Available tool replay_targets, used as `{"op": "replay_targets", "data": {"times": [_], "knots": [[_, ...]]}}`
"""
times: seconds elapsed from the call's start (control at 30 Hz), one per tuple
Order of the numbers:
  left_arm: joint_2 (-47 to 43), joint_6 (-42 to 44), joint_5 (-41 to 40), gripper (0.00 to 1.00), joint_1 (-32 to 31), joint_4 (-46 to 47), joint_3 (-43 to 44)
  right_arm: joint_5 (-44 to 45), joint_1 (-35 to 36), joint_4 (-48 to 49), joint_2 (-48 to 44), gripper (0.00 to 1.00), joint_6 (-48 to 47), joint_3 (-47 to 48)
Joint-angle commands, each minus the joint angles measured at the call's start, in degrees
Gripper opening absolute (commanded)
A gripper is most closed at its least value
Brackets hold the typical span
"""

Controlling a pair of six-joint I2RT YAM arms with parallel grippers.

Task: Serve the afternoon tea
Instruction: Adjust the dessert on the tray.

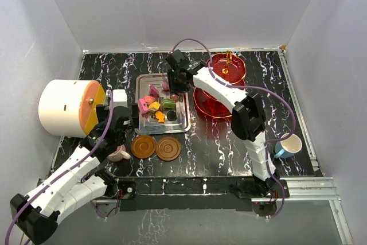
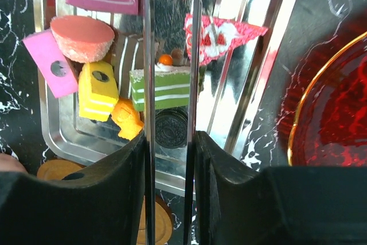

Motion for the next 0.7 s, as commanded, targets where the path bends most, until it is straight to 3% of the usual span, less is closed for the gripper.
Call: {"op": "replay_targets", "data": {"times": [0.0, 0.27, 0.43, 0.67], "knots": [[-0.28, 0.53, -0.10, 0.99, 0.35, 0.87, 0.37, 5.36, 0.11, -5.34, 1.18, 0.33, -3.84, 10.24], [-0.15, 0.59, 0.29, 0.99, 0.35, 0.93, 0.42, 9.74, 0.12, -10.22, 3.09, 0.33, -6.85, 17.02], [-0.39, 0.48, -0.08, 0.99, 0.35, 0.77, 0.48, 3.07, 0.37, -7.52, 0.74, 0.33, -6.33, 16.14], [-0.50, 0.43, -0.03, 0.99, 0.35, 0.74, 0.42, 1.36, 2.25, -7.13, 0.07, 0.35, -8.22, 14.77]]}}
